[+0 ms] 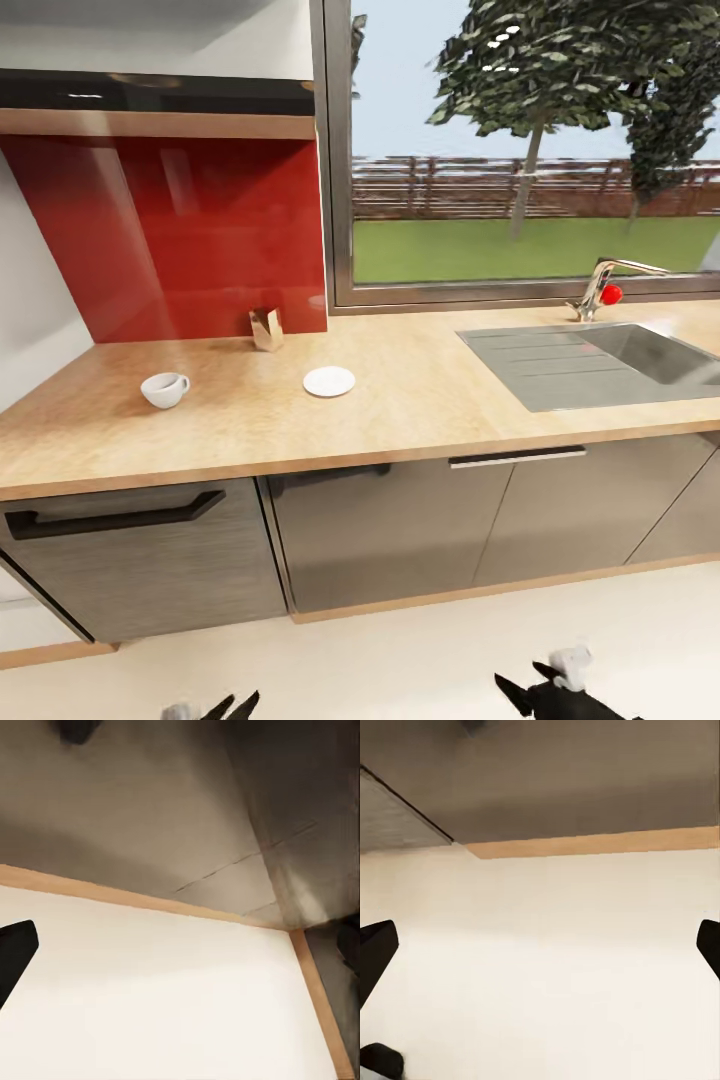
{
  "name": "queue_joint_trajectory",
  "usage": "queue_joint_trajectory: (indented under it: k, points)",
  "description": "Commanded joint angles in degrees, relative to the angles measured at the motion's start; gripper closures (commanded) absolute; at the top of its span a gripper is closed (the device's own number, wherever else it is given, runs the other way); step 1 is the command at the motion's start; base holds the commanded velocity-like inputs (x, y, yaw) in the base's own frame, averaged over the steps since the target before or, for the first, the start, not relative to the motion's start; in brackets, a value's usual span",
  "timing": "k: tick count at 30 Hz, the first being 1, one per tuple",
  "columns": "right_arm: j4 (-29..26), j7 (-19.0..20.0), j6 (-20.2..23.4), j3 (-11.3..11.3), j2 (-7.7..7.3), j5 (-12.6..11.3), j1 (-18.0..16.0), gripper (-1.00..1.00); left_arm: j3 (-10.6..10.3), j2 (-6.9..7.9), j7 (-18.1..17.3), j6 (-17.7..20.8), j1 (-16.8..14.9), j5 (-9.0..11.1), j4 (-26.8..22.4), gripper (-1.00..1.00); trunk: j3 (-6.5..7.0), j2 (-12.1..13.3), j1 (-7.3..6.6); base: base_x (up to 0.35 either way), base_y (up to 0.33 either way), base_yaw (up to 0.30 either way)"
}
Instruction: Set up a coffee station on the kitchen countertop: keep the coffee maker on the countertop, move the bottle of coffee from the kitchen shelf to the counter next to the coffee maker, place a paper coffee filter on top of the coffee maker, put the saucer next to the coffee maker with the coffee cup on the saucer, and place the electric kettle next to the coffee maker.
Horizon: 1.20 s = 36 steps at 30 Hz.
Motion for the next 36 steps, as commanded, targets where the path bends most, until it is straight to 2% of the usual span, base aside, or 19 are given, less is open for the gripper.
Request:
queue_joint_trajectory:
  k: [1, 2, 5, 6, 7, 10, 11, 14, 15, 17, 20, 22, 24, 28, 30, 32, 36]
  points:
    - [-3.0, 1.6, 2.8, -0.2, 0.05, 0.3, 0.0, -1.0, -0.5, 0.5, 0.0, 0.8, -0.1, 0.5, -1.8, -1.0, -0.07, 0.0, 0.0, 0.0, 0.0, 0.0]
    - [-8.8, 3.1, 7.0, -0.2, 0.08, 0.2, 0.0, -1.0, -0.5, 1.54, -0.1, 3.3, -0.1, 0.5, -5.8, -1.0, -0.07, 0.0, 0.0, 0.0, 0.0, 0.0]
    - [-15.8, 4.5, 12.5, -0.1, 0.1, 0.0, 0.0, -1.0, -0.5, 3.44, -0.1, 7.0, -0.1, 0.5, -11.9, -1.0, -0.07, 0.0, 0.0, 0.0, 0.0, 0.0]
    - [-19.1, 5.0, 15.7, -0.2, 0.09, -0.4, 0.0, -1.0, -0.4, 4.78, -0.1, 9.6, -0.1, 0.5, -15.9, -1.0, -0.07, 0.0, 0.0, 0.0, 0.0, 0.0]
    - [-22.9, 5.5, 19.4, -0.2, 0.07, -1.6, -0.2, -1.0, -0.2, 6.33, 0.0, 13.9, -0.1, 0.5, -21.9, -1.0, -0.07, 0.0, 0.0, 0.0, 0.0, 0.0]
    - [-26.0, 5.9, 22.0, -0.2, 0.01, -3.3, -0.5, -1.0, 0.0, 7.18, 0.0, 18.0, -0.1, 0.5, -27.9, -1.0, -0.07, 0.0, 0.0, 0.0, 0.0, 0.0]
    - [-32.3, 7.5, 31.2, -0.2, -0.58, -8.2, -2.8, -1.0, 1.2, 7.89, 0.2, 26.0, -0.1, 0.5, -40.5, -1.0, -0.07, 0.0, 0.0, 0.0, 0.0, 0.0]
    - [-33.9, 8.5, 35.4, -0.2, -0.72, -8.9, -5.3, -1.0, 3.5, 7.95, 0.3, 29.7, -0.1, 0.5, -44.1, -1.0, -0.07, 0.0, 0.0, 0.0, 0.0, 0.0]
    - [-34.5, 9.2, 37.9, -0.2, -0.8, -9.1, -7.4, -1.0, 5.6, 7.94, 0.3, 32.6, -0.1, 0.5, -46.6, -1.0, -0.07, 0.0, 0.0, 0.0, 0.0, 0.0]
    - [-34.9, 9.8, 40.3, -0.2, -0.84, -9.3, -9.7, -1.0, 7.7, 7.9, 0.4, 35.8, -0.1, 0.5, -48.9, -1.0, -0.07, 0.0, 0.0, 0.0, 0.0, 0.0]
    - [-35.4, 10.6, 46.5, -0.2, -0.9, -9.5, -16.2, -1.0, 13.9, 7.36, 0.7, 44.9, -0.1, 0.6, -55.1, -1.0, -0.07, 0.0, 0.0, 0.0, 0.0, 0.0]
    - [-35.5, 10.8, 48.3, -0.3, -0.9, -9.5, -19.6, -1.0, 17.5, 7.1, 0.8, 48.1, -0.2, 0.6, -56.8, -1.0, -0.07, 0.0, 0.0, 0.0, 0.0, 0.0]
    - [-35.6, 10.8, 48.9, -0.2, -0.87, -9.5, -21.6, -1.0, 19.4, 7.0, 0.9, 49.8, -0.9, 0.7, -57.6, -1.0, -0.07, 0.0, 0.0, 0.0, 0.0, 0.0]
    - [-35.6, 10.8, 49.4, -0.2, -0.85, -9.5, -23.9, -1.0, 21.4, 6.82, 0.9, 52.9, -3.4, 0.7, -58.1, -1.0, -0.07, 0.0, 0.0, 0.0, 0.0, 0.0]
    - [-35.7, 10.8, 49.6, -0.2, -0.88, -9.5, -25.7, -1.0, 22.5, 6.24, 0.9, 55.9, -6.0, 0.8, -58.3, -1.0, -0.07, 0.0, 0.0, 0.0, 0.0, 0.0]
    - [-35.9, 10.8, 49.8, -0.2, -0.9, -10.1, -28.2, -1.0, 25.1, 5.28, 0.9, 59.9, -9.9, 0.8, -58.2, -1.0, -0.07, 0.0, 0.0, 0.0, 0.0, 0.0]
    - [-36.0, 10.8, 50.2, -0.2, -0.96, -10.6, -31.1, -1.0, 29.7, 4.04, 0.9, 65.0, -12.9, 0.8, -57.8, -1.0, -0.07, 0.0, 0.0, 0.0, 0.0, 0.0]
